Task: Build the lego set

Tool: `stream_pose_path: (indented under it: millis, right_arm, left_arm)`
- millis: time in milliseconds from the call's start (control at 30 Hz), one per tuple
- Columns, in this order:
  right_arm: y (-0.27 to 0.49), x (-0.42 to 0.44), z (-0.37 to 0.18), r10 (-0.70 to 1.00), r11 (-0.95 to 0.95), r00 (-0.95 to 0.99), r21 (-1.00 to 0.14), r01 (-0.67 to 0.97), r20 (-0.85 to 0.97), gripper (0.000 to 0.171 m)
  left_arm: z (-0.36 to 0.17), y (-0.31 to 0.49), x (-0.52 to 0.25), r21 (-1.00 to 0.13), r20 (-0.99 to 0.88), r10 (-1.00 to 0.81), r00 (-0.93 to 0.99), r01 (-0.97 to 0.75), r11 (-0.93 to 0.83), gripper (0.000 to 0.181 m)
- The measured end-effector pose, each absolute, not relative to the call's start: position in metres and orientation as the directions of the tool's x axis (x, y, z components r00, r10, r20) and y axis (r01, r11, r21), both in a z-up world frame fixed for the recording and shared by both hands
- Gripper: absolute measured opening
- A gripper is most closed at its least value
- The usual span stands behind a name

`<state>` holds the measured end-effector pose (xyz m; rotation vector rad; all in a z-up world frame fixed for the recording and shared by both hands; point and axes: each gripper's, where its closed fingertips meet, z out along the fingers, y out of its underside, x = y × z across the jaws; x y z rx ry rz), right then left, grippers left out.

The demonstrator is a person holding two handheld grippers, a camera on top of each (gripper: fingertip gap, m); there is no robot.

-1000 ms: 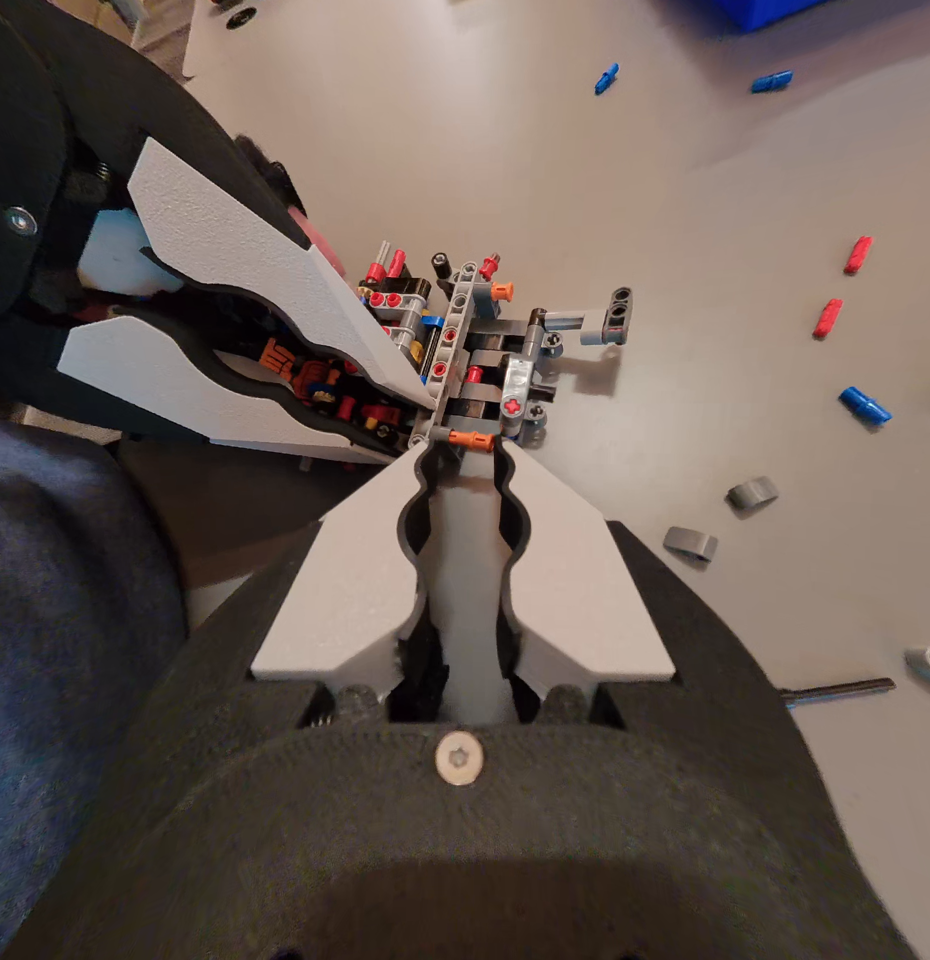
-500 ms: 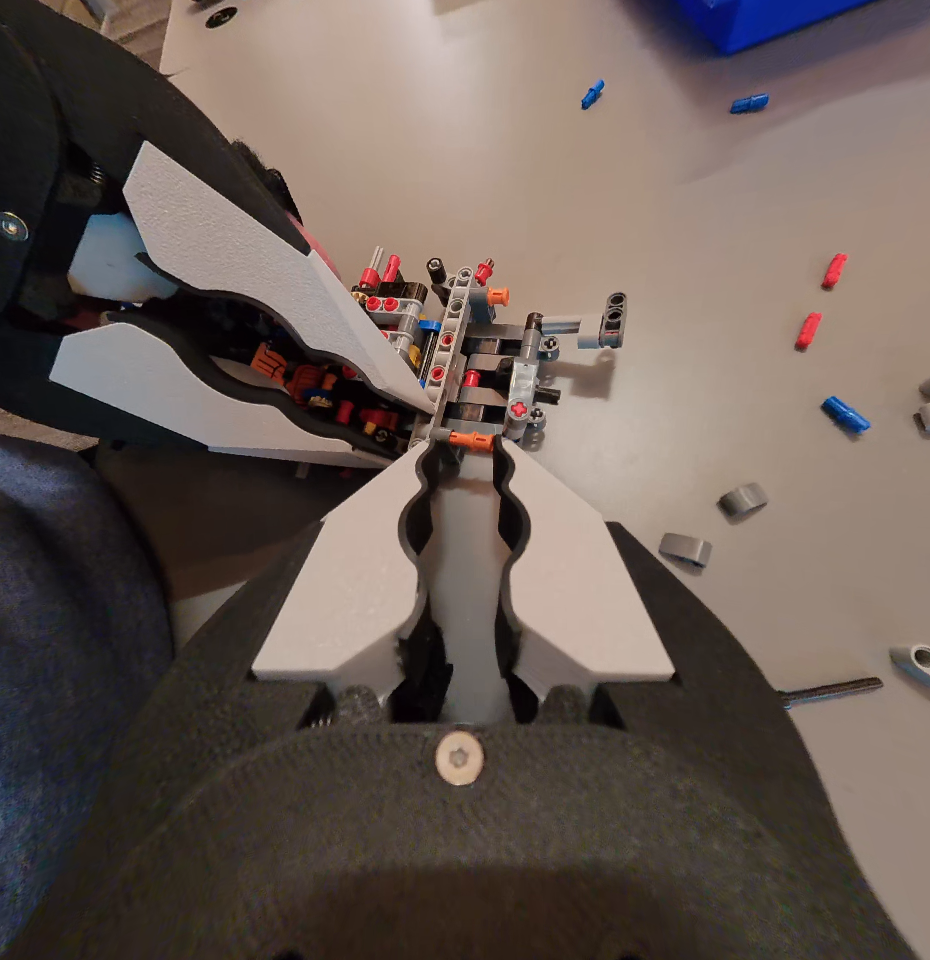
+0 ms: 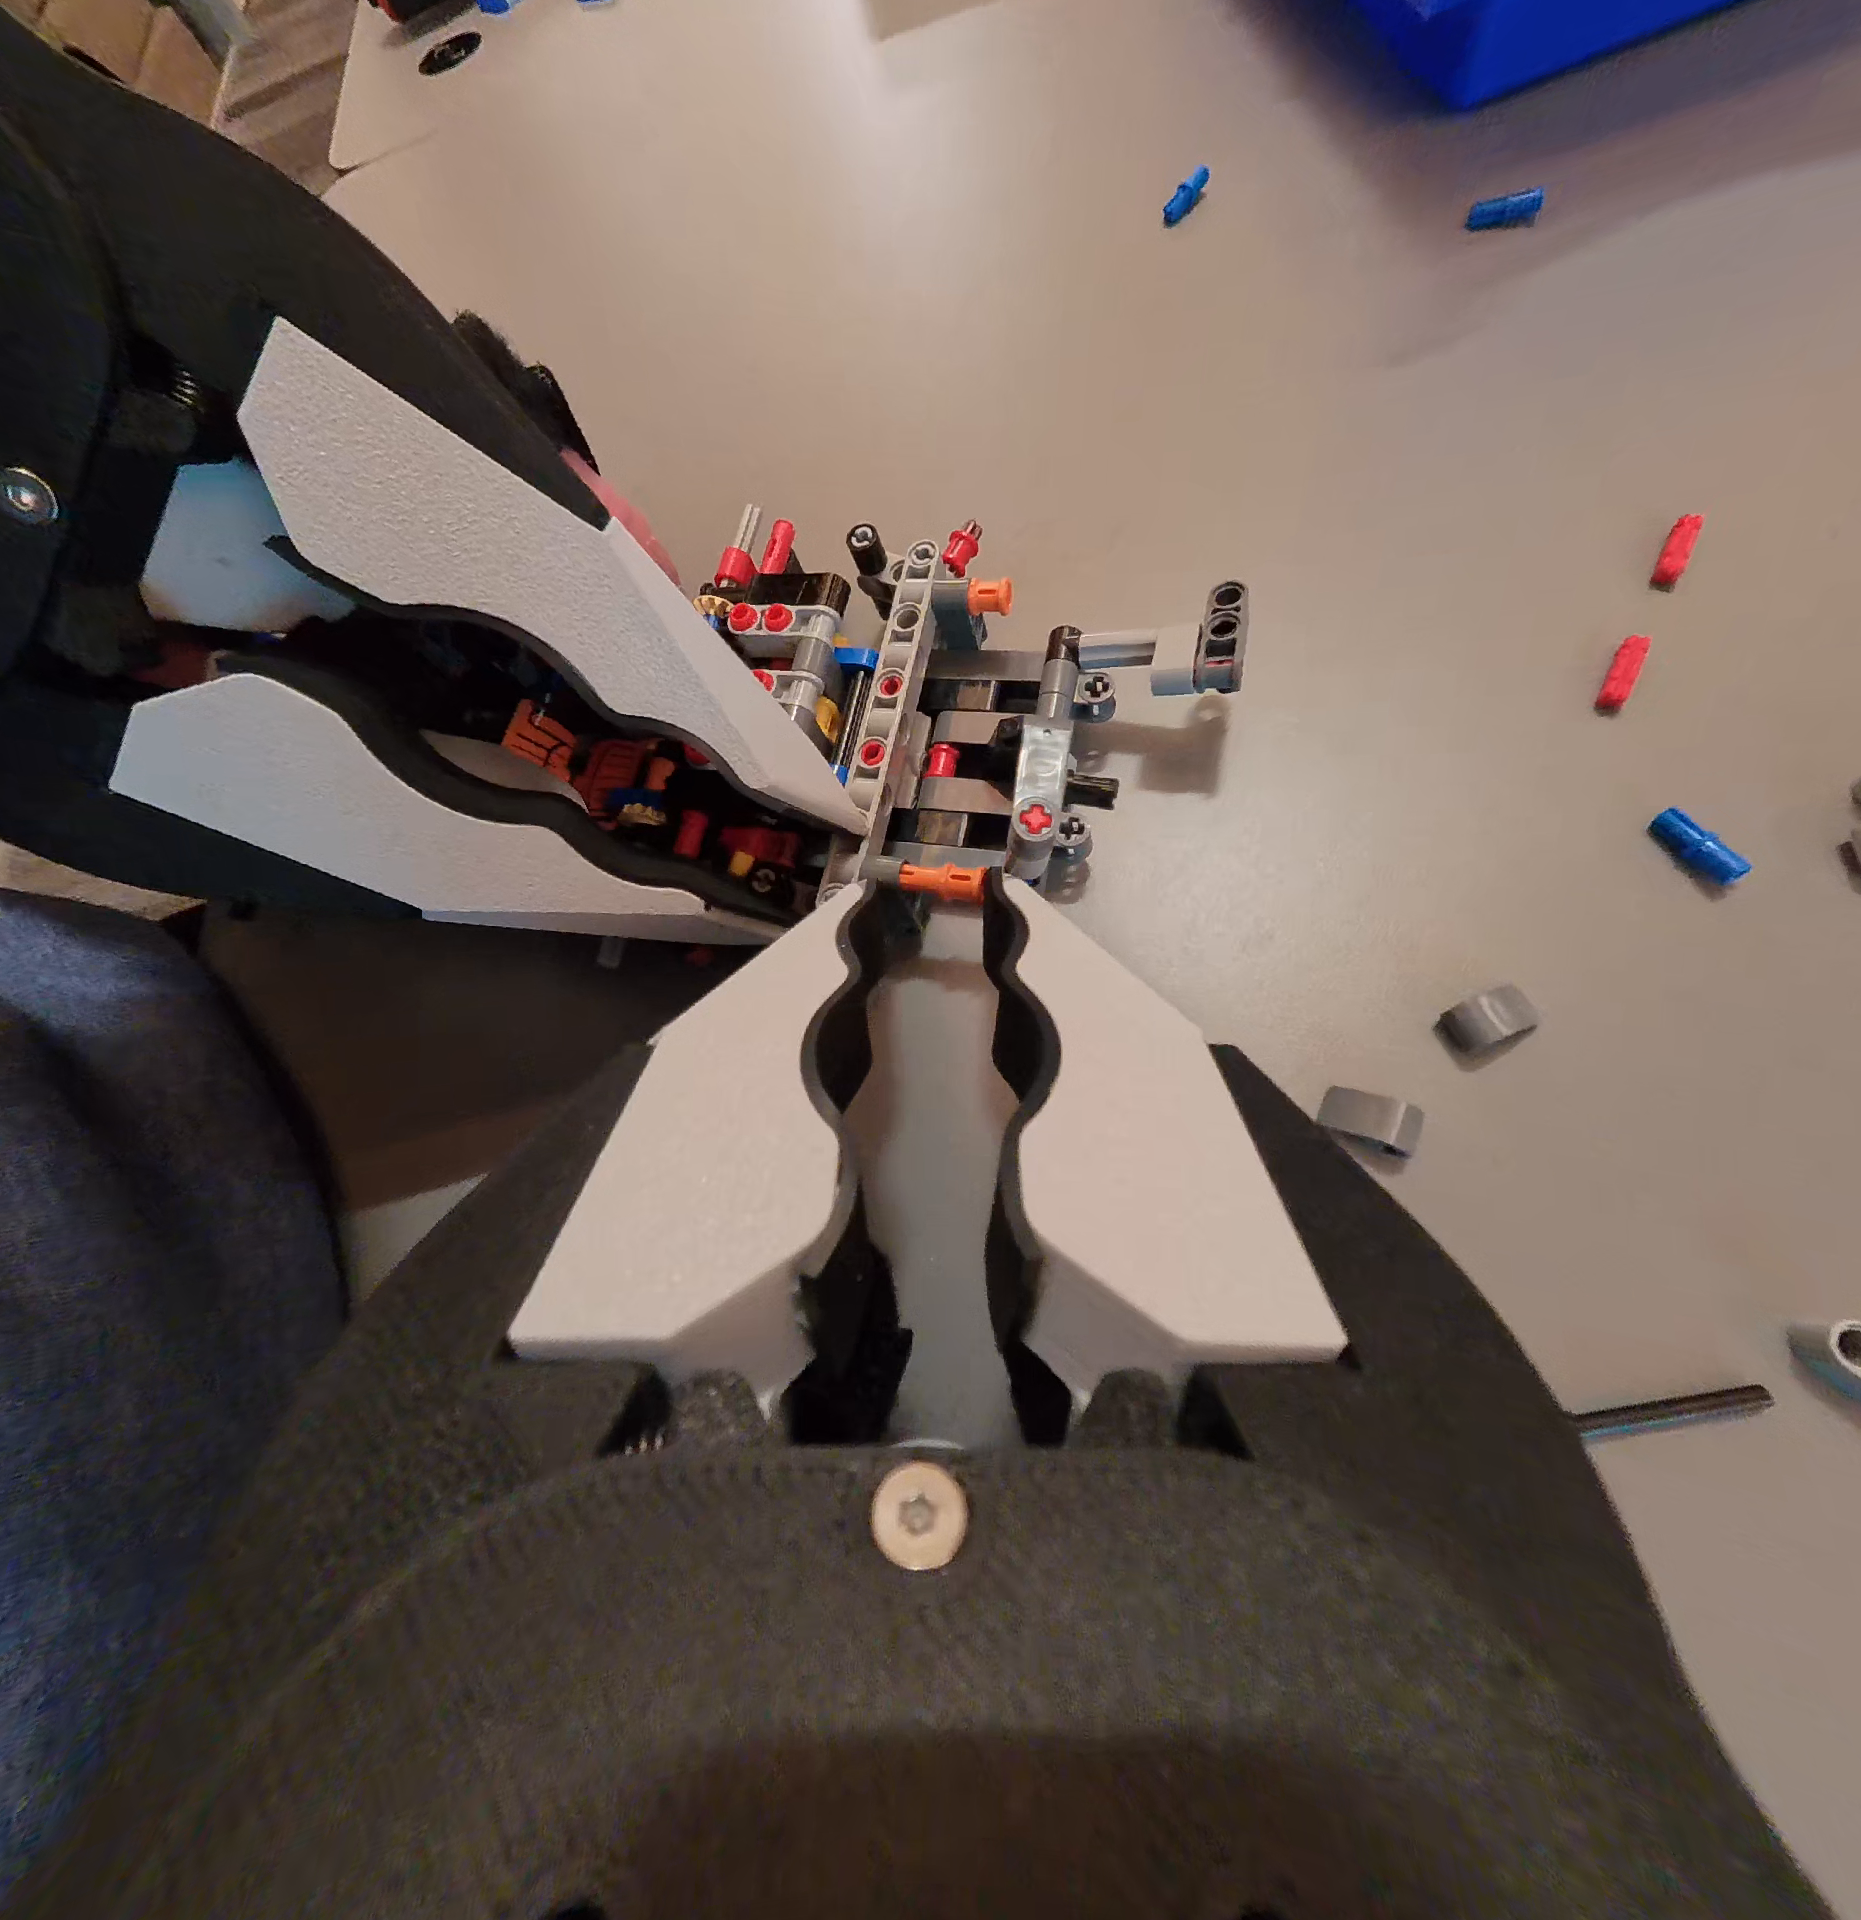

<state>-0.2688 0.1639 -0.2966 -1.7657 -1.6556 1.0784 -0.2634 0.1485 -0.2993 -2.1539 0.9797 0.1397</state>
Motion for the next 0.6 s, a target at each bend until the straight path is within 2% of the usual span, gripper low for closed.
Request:
stream_pose_path:
  millis: [233,600]
  right_arm:
    - [0.1652,-0.2689,-0.2983,0.978,-0.134,-0.049,-0.790,0.598,-0.203,0.013]
    - [0.1643,-0.2694,-0.3018,0.998,0.049,-0.064,-0.797,0.602,0.013,0.014]
  left_arm:
    - [-0.2992,0.1488,-0.2641,-0.592,-0.385,-0.598,0.703,-0.686,-0.424,0.016]
    - [-0.2985,0.1492,-0.2647,-0.595,-0.402,-0.590,0.700,-0.690,-0.413,0.013]
